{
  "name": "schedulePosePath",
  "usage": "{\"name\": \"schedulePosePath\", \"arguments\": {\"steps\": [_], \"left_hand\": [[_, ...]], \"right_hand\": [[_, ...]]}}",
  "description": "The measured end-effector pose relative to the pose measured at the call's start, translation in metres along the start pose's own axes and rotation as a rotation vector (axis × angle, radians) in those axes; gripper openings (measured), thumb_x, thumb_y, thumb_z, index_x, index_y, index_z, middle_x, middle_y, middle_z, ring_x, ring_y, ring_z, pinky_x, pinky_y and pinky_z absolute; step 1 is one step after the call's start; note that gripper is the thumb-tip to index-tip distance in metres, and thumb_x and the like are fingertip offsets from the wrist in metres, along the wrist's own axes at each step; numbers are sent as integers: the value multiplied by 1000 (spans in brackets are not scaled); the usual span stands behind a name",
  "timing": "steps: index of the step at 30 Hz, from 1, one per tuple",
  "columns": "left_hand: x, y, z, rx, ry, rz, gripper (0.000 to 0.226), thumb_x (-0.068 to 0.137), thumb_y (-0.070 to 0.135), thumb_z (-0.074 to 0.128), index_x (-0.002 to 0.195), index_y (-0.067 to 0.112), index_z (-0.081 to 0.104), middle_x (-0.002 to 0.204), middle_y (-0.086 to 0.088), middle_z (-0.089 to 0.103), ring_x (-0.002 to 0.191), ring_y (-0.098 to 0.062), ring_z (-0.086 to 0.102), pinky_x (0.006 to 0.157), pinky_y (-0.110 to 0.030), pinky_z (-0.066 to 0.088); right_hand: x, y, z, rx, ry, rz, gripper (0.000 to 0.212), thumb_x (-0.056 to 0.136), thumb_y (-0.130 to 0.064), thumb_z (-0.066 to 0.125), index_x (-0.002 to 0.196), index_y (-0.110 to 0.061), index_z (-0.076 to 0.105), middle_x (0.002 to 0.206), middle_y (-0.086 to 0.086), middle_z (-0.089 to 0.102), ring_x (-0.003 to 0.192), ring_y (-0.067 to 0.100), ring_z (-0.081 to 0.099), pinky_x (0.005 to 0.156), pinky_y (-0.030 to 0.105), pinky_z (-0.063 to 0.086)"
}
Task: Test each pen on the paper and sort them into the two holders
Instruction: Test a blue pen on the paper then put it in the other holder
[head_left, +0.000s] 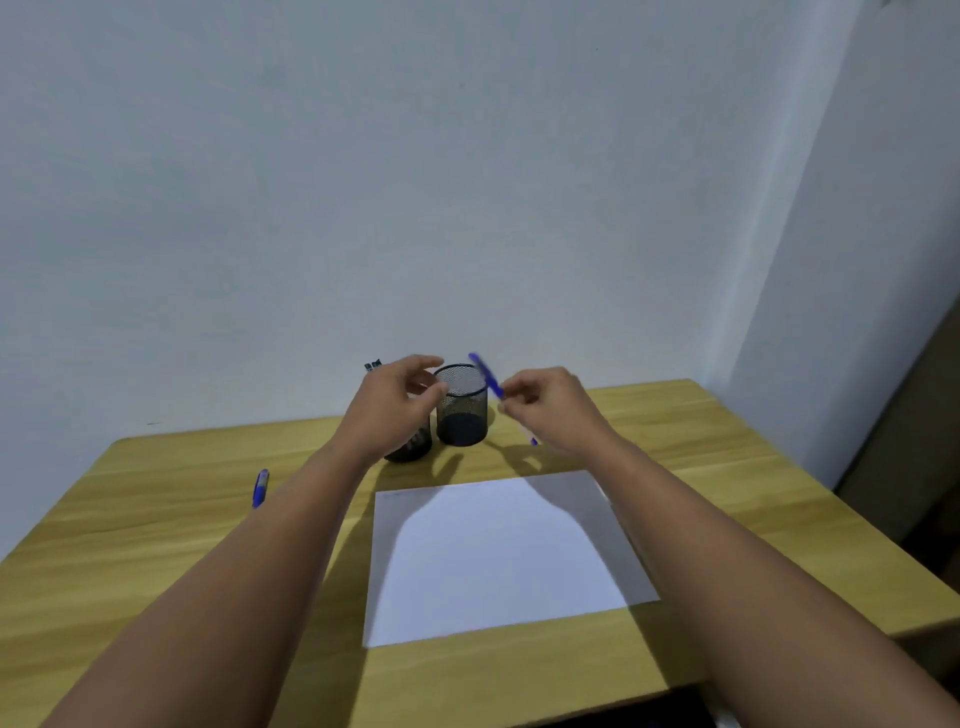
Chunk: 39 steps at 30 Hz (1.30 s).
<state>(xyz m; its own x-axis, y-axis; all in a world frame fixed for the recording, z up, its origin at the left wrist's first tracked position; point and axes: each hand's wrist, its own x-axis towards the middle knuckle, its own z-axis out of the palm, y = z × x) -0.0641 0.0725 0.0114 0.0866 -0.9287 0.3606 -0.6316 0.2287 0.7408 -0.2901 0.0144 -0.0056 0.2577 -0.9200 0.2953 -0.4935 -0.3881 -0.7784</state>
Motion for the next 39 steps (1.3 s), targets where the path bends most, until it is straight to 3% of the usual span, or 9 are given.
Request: {"name": "schedulePosePath", "arguments": {"steps": [5, 9, 15, 20, 28, 31, 33, 36, 39], "left_hand": [[46, -20, 24, 576, 32, 73, 76, 81, 71, 65, 143, 30, 53, 137, 4, 61, 128, -23, 52, 101, -46, 45], [71, -27, 44, 861, -50, 4, 102, 64, 95, 46, 143, 31, 47, 143, 5, 57, 135, -24, 45, 111, -56, 25], [75, -36, 53, 834, -21, -33, 78, 62, 95, 41, 101, 34, 68, 90, 13, 67, 124, -20, 52, 114, -73, -3], [74, -35, 55, 810, -25, -48, 68, 64, 93, 44, 88, 34, 68, 78, 14, 66, 126, -22, 52, 112, -73, -11], [42, -16, 10, 827, 20, -69, 96, 67, 96, 43, 131, 27, 63, 129, 4, 67, 138, -23, 45, 119, -62, 16], [18, -20, -21, 794, 121, -70, 71, 79, 83, 46, 120, 29, 70, 118, 3, 71, 120, -24, 57, 97, -45, 45], [-1, -27, -44, 762, 141, -115, 53, 87, 69, 52, 119, 30, 70, 117, 5, 71, 115, -23, 60, 86, -40, 49], [-34, -49, -76, 722, 119, -219, 40, 95, 49, 55, 127, 29, 66, 126, 8, 67, 120, -19, 59, 90, -37, 51], [-67, -82, -100, 741, 90, -309, 33, 99, 35, 53, 129, 32, 65, 130, 9, 66, 120, -17, 60, 89, -35, 52]], "right_hand": [[56, 0, -14, 157, 258, 33, 17, 88, -14, 81, 88, -29, 73, 84, -9, 76, 85, 13, 76, 87, 31, 60], [92, -4, 10, 237, 254, 32, 13, 88, -12, 80, 98, -19, 74, 80, -2, 79, 83, 13, 77, 82, 27, 57], [109, 4, 52, 91, 117, 89, 11, 84, -16, 80, 91, -22, 75, 73, -7, 75, 82, 14, 76, 83, 35, 62], [97, 7, 63, 54, 145, 96, 31, 89, -17, 74, 120, -17, 77, 93, -6, 74, 92, 15, 73, 87, 33, 61], [71, -31, 39, 32, 231, 26, 22, 94, -20, 70, 116, -21, 76, 93, -9, 70, 88, 12, 66, 78, 26, 47], [56, -56, 44, 55, 203, 0, 17, 95, -21, 70, 110, -21, 77, 87, -13, 67, 81, 2, 63, 75, 25, 47], [45, -74, 56, 68, 153, -13, 11, 94, -21, 71, 101, -21, 79, 83, -13, 69, 78, 0, 63, 71, 24, 46], [26, -97, 87, 42, 4, -14, 8, 93, -23, 72, 91, -21, 80, 79, -10, 72, 75, 5, 65, 70, 24, 48], [9, -112, 127, -25, -217, -28, 10, 90, -21, 73, 83, -19, 79, 84, -5, 78, 86, 16, 72, 84, 33, 59]]}}
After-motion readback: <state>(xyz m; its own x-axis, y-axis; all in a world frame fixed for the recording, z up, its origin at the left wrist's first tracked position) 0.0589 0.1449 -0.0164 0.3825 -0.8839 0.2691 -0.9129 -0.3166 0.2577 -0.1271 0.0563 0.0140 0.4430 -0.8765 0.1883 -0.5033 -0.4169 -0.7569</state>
